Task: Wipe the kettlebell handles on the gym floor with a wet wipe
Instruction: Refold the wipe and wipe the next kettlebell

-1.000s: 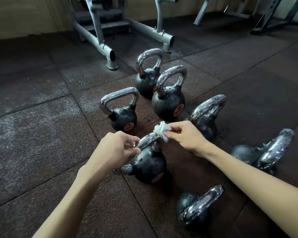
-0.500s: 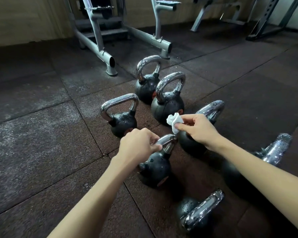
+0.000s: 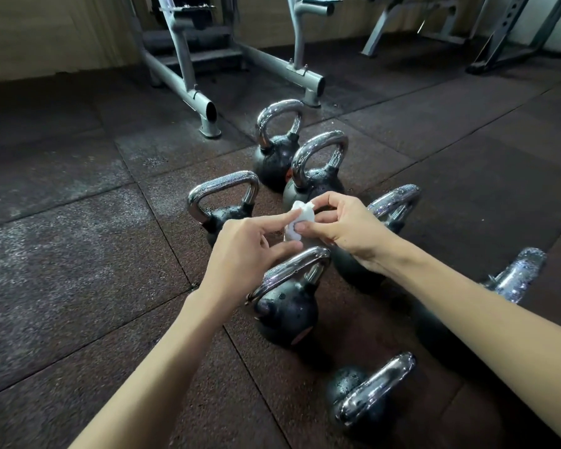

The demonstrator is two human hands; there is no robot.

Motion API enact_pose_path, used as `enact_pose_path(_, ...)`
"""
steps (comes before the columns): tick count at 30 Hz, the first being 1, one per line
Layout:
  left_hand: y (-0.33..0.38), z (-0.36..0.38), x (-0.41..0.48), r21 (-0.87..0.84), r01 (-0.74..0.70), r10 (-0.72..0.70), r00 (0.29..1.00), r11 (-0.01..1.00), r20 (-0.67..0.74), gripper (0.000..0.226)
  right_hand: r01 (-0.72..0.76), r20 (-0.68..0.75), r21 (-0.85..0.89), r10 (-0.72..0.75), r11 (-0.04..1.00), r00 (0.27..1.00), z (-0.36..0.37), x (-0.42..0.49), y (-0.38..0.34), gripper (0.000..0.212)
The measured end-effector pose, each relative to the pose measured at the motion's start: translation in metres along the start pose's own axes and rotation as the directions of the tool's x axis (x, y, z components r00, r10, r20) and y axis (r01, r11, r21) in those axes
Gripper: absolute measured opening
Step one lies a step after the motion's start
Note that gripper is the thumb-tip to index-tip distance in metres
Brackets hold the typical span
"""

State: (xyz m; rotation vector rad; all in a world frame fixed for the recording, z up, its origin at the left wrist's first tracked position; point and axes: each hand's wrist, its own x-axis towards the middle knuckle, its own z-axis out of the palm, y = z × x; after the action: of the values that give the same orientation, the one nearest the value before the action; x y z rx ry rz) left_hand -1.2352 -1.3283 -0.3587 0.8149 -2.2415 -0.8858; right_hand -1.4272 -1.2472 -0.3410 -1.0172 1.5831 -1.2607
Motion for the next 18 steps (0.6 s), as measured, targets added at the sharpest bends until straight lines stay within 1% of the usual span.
enact_pose_path(1, -0.001, -0.004, 0.002, -0.001, -0.001, 0.001, 1.0, 1.0, 0.024, 0.05, -0.004, 0.01, 0.005, 0.004, 1.0, 1.0, 0.001, 0.001, 0.001, 0.057)
enact_pose_path(4, -0.001, -0.025, 0.009, -0.007, -0.028, 0.029, 0.976, 1.0, 0.216, 0.044, -0.009, 0.052, 0.012, 0.009, 1.0, 0.999, 0.004, -0.002, 0.003, 0.039)
enact_pose_path(5, -0.001, -0.031, 0.01, -0.019, -0.035, 0.039, 0.968, 0.999, 0.248, 0.043, -0.02, 0.052, 0.029, 0.018, 0.999, 0.998, 0.005, -0.003, 0.003, 0.036)
enact_pose_path(6, -0.002, -0.034, 0.012, -0.033, -0.045, 0.052, 0.969, 0.998, 0.243, 0.045, -0.03, 0.052, 0.049, 0.027, 0.998, 0.998, 0.006, -0.004, 0.002, 0.034)
enact_pose_path(8, -0.005, -0.032, 0.014, -0.053, -0.054, 0.062, 0.983, 0.997, 0.174, 0.053, -0.04, 0.051, 0.079, 0.036, 0.996, 0.998, 0.009, -0.003, 0.003, 0.034)
enact_pose_path(9, -0.006, -0.029, 0.014, -0.058, -0.055, 0.063, 0.988, 0.997, 0.141, 0.054, -0.04, 0.051, 0.088, 0.036, 0.995, 0.998, 0.011, -0.002, 0.002, 0.032)
enact_pose_path(11, -0.008, -0.023, 0.014, -0.068, -0.08, 0.087, 0.991, 0.994, 0.103, 0.043, -0.039, 0.055, 0.123, 0.032, 0.992, 0.998, 0.016, -0.001, -0.001, 0.029)
enact_pose_path(13, -0.009, -0.02, 0.012, -0.053, -0.091, 0.094, 0.994, 0.994, 0.061, 0.031, -0.032, 0.071, 0.096, 0.025, 0.995, 0.997, 0.015, -0.002, -0.005, 0.026)
enact_pose_path(14, -0.009, -0.02, 0.011, -0.049, -0.08, 0.082, 0.996, 0.996, 0.042, 0.027, 0.002, 0.074, 0.013, -0.003, 1.0, 0.997, 0.013, -0.002, -0.006, 0.023)
enact_pose_path(15, -0.011, -0.02, 0.009, -0.054, -0.06, 0.062, 0.997, 0.997, 0.037, 0.022, 0.071, 0.054, -0.147, -0.063, 0.987, 0.997, 0.009, -0.001, -0.005, 0.018)
enact_pose_path(16, -0.013, -0.02, 0.007, -0.061, -0.032, 0.035, 0.998, 0.998, 0.045, 0.019, 0.147, 0.016, -0.372, -0.152, 0.916, 0.988, 0.004, 0.001, -0.003, 0.016)
enact_pose_path(17, -0.016, -0.02, 0.005, -0.064, -0.002, 0.006, 0.998, 0.998, 0.064, 0.016, 0.199, 0.01, -0.605, -0.242, 0.771, 0.97, -0.001, 0.003, 0.0, 0.017)
enact_pose_path(18, -0.018, -0.02, 0.004, -0.06, 0.025, -0.02, 0.996, 0.998, 0.091, 0.015, 0.228, 0.059, -0.759, -0.284, 0.61, 0.957, -0.006, 0.006, 0.005, 0.021)
